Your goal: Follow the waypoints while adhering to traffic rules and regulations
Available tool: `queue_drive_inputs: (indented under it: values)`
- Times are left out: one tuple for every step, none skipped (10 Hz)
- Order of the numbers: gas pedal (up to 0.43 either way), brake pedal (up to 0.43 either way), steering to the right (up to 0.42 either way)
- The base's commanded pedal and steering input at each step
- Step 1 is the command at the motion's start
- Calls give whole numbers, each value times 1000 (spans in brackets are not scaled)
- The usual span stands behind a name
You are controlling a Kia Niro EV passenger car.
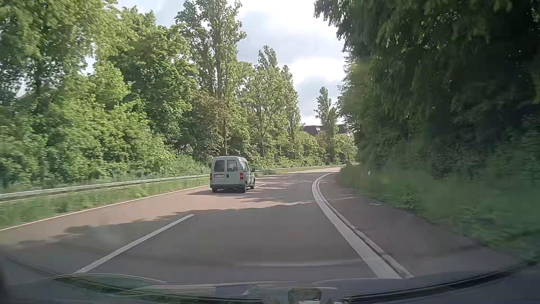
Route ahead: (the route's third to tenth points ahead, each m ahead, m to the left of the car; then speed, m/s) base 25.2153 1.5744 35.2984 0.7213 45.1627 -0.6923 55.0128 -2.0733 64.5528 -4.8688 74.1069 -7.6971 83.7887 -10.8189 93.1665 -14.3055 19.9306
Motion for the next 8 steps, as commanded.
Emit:
queue_drive_inputs:
  values:
    - [118,0,20]
    - [118,0,20]
    - [118,0,20]
    - [118,0,20]
    - [118,0,20]
    - [118,0,20]
    - [118,0,20]
    - [118,0,21]
